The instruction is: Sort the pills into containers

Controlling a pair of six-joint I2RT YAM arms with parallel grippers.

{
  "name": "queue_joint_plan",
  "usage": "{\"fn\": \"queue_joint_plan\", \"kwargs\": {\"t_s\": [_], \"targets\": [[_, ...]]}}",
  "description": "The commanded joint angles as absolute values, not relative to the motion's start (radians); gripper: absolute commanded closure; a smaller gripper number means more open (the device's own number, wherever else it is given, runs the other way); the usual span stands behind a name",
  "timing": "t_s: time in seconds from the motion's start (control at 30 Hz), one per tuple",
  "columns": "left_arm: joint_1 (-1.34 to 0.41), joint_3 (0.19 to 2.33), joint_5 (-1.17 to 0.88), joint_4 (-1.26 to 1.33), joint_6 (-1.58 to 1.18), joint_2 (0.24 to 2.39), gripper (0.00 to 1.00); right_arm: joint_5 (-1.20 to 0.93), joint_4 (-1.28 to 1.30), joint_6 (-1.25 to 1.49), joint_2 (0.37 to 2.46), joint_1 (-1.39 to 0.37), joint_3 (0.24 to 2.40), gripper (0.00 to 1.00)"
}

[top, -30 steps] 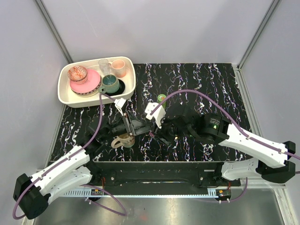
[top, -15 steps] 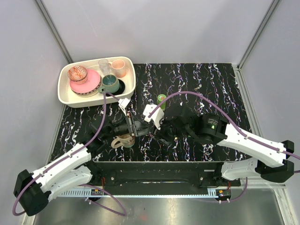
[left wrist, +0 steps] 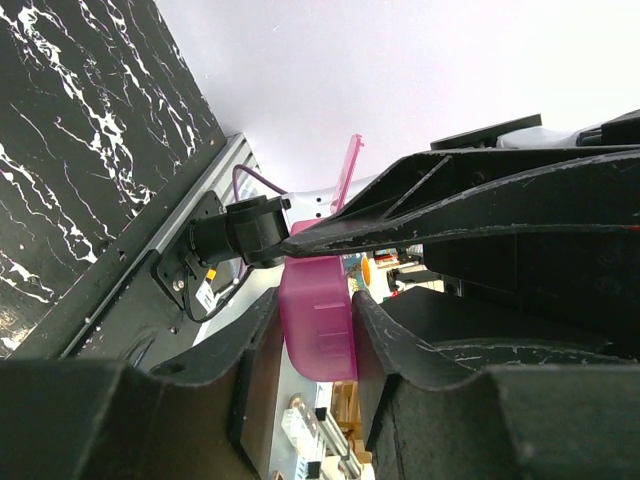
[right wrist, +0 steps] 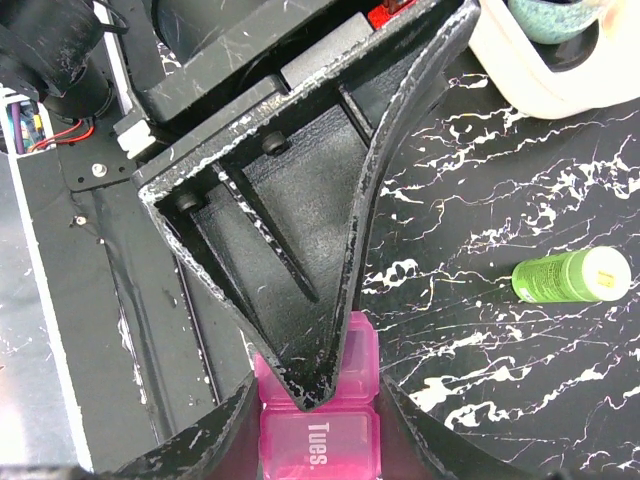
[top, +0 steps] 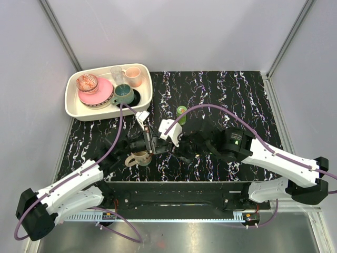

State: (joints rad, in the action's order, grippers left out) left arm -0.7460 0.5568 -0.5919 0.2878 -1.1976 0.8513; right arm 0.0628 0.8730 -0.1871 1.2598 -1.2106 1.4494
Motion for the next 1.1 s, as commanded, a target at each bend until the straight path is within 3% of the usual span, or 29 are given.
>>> {"fn": "queue_joint_plan", "kwargs": {"t_s": [0.0, 0.17, 0.2, 0.23, 0.27, 0.4, 0.6, 0.87, 0.93, 1.07], "targets": [[-0.756, 0.6, -0.627, 0.337, -1.19, 0.861, 0.67, 0.074, 0.861, -0.215, 1.256, -1.22, 1.494, 0.8], [-0.759, 0.577, -0.637, 0.374, -1.209, 0.865, 0.83, 0.068, 0.873, -0.221, 1.262, -1.22, 1.509, 0.78], [-0.758, 0.571, -0.637, 0.38, -1.215, 0.865, 0.91, 0.066, 0.873, -0.219, 1.262, -1.22, 1.512, 0.76], [-0.759, 0.568, -0.637, 0.385, -1.216, 0.862, 0.95, 0.061, 0.873, -0.222, 1.262, -1.22, 1.513, 0.73], [-0.759, 0.568, -0.637, 0.39, -1.216, 0.864, 1.0, 0.051, 0.873, -0.221, 1.262, -1.22, 1.513, 0.63], [-0.761, 0.56, -0.634, 0.393, -1.215, 0.858, 1.0, 0.003, 0.873, -0.239, 1.258, -1.22, 1.508, 0.37], [-0.761, 0.532, -0.63, 0.423, -1.229, 0.853, 1.0, -0.064, 0.871, -0.227, 1.267, -1.22, 1.529, 0.14], [-0.761, 0.505, -0.627, 0.448, -1.235, 0.842, 1.0, -0.005, 0.815, -0.201, 1.22, -1.22, 1.554, 0.06], [-0.761, 0.489, -0.624, 0.457, -1.241, 0.841, 1.0, 0.072, 0.723, -0.169, 1.181, -1.22, 1.539, 0.06], [-0.761, 0.459, -0.601, 0.486, -1.258, 0.828, 1.0, 0.434, 0.585, -0.065, 1.08, -1.22, 1.476, 0.03]]}}
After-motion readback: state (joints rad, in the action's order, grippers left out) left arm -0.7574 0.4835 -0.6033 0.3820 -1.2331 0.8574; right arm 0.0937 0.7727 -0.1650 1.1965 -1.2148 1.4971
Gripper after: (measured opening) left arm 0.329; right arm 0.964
